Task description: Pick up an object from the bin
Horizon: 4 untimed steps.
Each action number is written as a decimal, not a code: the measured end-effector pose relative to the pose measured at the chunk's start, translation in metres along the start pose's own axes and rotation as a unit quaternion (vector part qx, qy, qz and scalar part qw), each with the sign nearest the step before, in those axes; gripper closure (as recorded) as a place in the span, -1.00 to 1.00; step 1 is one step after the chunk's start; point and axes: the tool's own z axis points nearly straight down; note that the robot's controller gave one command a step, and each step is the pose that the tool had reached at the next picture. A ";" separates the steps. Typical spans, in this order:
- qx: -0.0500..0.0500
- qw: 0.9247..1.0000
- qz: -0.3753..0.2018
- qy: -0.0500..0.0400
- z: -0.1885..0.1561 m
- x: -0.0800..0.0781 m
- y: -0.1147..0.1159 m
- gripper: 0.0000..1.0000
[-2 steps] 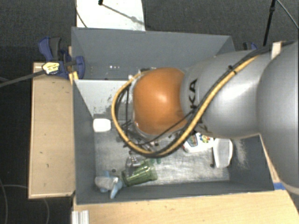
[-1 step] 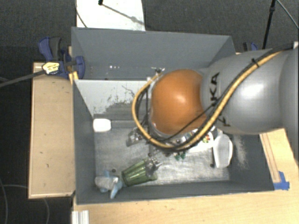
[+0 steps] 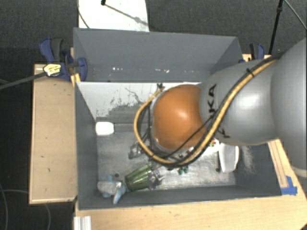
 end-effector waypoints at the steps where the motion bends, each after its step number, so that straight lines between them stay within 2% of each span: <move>1: 0.001 0.999 -0.048 -0.003 0.017 -0.002 0.003 -1.00; 2: -0.002 1.000 0.000 -0.002 0.049 -0.002 -0.006 1.00; 4: -0.002 1.000 0.000 -0.003 0.047 -0.002 -0.006 1.00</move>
Offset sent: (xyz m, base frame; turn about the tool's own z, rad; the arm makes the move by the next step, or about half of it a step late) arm 0.0014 -0.0101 -0.0597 0.0021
